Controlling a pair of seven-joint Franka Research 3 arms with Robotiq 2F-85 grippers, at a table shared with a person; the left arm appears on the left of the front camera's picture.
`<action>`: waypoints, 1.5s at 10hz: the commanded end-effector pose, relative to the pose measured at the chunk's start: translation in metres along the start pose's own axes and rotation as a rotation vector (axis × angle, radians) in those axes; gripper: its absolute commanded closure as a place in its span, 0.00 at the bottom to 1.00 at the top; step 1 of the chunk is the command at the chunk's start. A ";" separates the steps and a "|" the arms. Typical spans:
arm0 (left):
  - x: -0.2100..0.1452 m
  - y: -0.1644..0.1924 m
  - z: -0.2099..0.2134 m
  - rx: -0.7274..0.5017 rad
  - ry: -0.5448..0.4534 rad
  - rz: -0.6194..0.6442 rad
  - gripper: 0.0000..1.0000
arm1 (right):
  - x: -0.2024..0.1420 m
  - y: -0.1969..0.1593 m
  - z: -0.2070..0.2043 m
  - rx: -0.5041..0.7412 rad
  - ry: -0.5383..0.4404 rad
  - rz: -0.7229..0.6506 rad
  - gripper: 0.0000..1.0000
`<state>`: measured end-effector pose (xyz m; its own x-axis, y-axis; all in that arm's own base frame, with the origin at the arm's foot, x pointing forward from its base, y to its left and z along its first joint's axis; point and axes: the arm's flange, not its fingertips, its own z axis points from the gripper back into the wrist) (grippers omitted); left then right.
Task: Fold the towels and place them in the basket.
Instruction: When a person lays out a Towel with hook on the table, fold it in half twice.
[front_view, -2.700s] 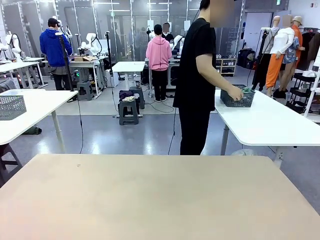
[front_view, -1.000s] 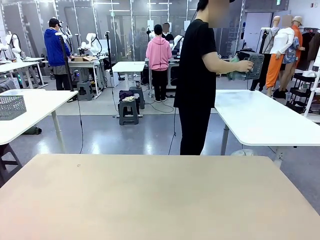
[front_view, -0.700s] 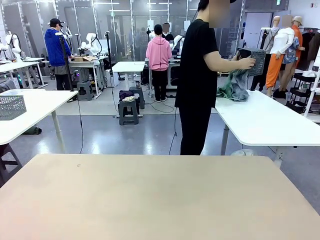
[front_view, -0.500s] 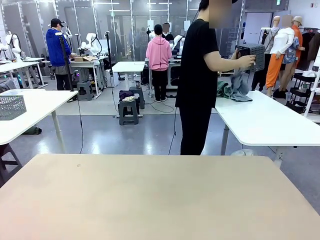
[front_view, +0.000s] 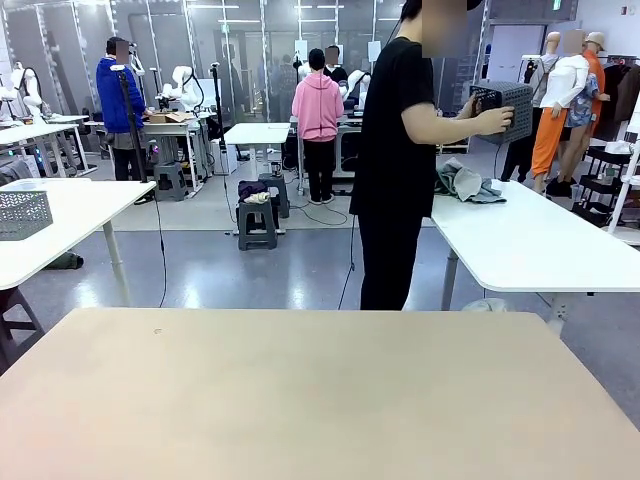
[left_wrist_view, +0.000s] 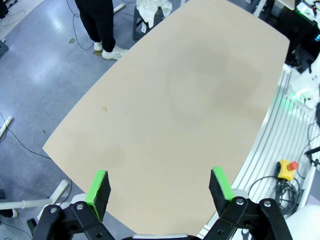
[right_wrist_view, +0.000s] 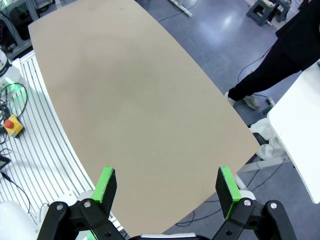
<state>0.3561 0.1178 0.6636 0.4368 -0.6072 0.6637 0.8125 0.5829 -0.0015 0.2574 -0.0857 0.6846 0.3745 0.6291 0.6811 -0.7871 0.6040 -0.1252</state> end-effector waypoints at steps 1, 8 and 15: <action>0.000 0.000 0.000 0.000 -0.003 -0.001 0.00 | -0.003 -0.004 0.003 0.016 -0.039 0.025 0.00; 0.000 0.000 0.000 0.000 -0.003 -0.001 0.00 | -0.002 -0.004 0.010 0.009 -0.050 0.015 0.00; 0.000 0.000 0.000 0.000 -0.003 -0.001 0.00 | -0.001 -0.003 0.009 0.000 -0.033 -0.001 0.00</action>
<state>0.3561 0.1178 0.6636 0.4368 -0.6071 0.6637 0.8125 0.5829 -0.0016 0.2551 -0.0918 0.6910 0.3586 0.6126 0.7043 -0.7866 0.6046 -0.1254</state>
